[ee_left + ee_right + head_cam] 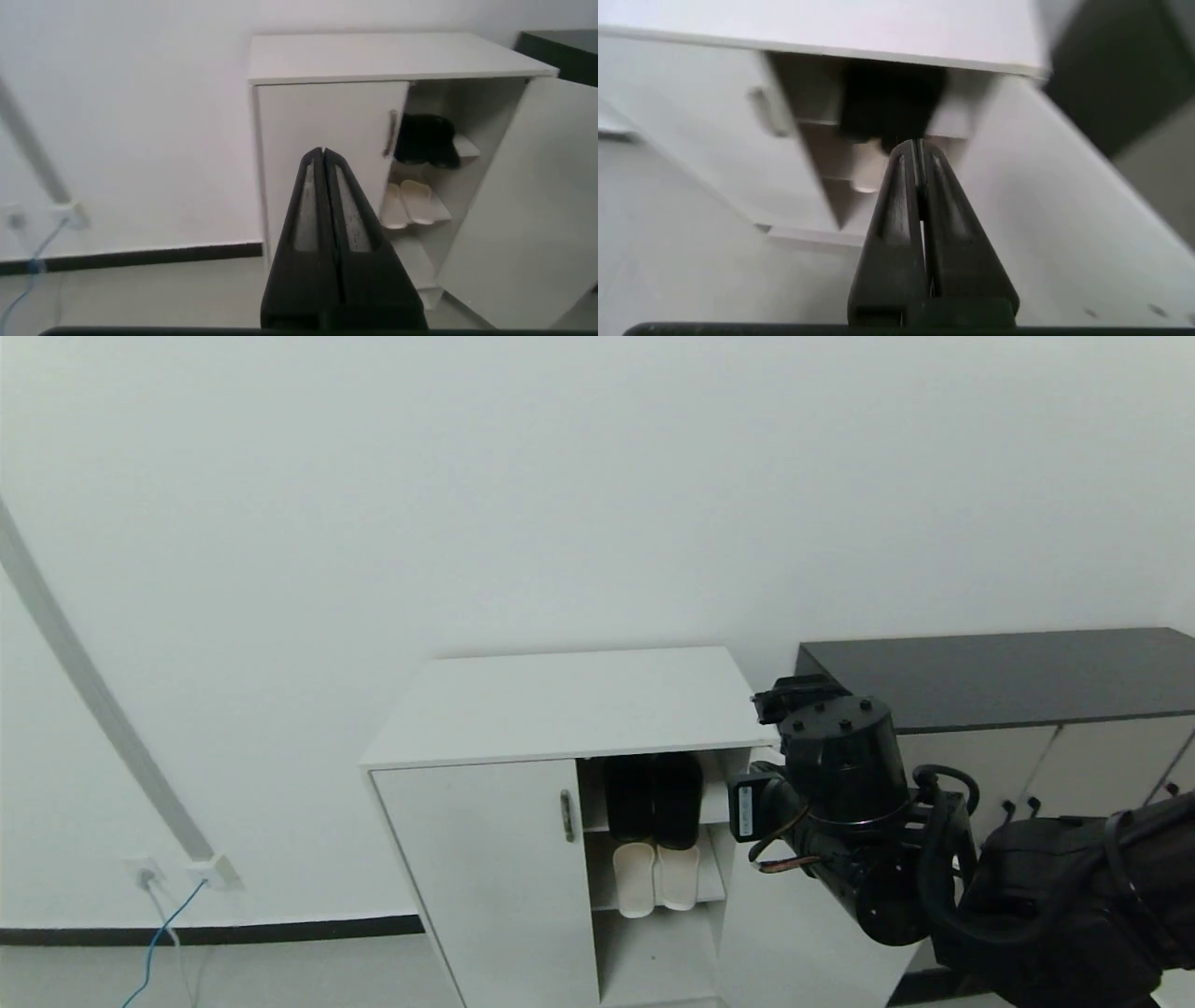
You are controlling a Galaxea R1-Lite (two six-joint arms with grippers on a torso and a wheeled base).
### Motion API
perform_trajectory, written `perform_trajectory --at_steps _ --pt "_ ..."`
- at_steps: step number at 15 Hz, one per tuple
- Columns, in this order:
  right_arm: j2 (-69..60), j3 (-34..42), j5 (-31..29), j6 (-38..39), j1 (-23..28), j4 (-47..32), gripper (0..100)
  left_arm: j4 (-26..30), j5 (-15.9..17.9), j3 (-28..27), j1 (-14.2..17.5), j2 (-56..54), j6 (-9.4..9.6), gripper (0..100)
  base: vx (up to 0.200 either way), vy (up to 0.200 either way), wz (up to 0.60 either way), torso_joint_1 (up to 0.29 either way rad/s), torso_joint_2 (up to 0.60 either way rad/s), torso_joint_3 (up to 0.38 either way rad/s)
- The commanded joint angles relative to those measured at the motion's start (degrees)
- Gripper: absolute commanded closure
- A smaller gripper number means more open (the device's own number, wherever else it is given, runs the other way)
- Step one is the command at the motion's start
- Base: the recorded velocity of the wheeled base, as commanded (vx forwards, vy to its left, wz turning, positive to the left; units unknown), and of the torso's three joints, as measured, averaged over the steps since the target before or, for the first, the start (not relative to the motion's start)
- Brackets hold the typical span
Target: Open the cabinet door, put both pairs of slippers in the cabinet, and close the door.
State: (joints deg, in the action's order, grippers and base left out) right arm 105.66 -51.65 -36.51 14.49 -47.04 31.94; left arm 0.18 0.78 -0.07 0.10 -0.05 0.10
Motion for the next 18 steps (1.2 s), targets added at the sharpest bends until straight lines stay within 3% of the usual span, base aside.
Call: perform_trajectory --at_steps 1,9,13,18 --pt "0.1 0.1 0.0 -0.3 0.2 0.1 100 -0.1 0.0 0.0 0.0 0.0 -0.01 100 0.000 0.000 0.00 0.000 0.00 0.000" --pt "0.3 0.7 0.0 -0.8 0.5 0.1 100 -0.1 0.0 0.0 0.0 0.0 -0.01 100 0.000 0.000 0.00 0.000 0.00 0.000" --pt "0.4 0.7 -0.1 -0.8 0.5 0.2 100 -0.1 0.0 0.0 0.0 0.0 -0.01 100 -0.200 0.000 0.00 0.001 0.00 0.005" --pt "1.3 0.8 -0.1 -2.8 3.7 2.3 100 0.0 0.0 0.0 0.0 0.0 -0.01 100 0.000 0.000 0.00 -0.013 0.00 0.000"
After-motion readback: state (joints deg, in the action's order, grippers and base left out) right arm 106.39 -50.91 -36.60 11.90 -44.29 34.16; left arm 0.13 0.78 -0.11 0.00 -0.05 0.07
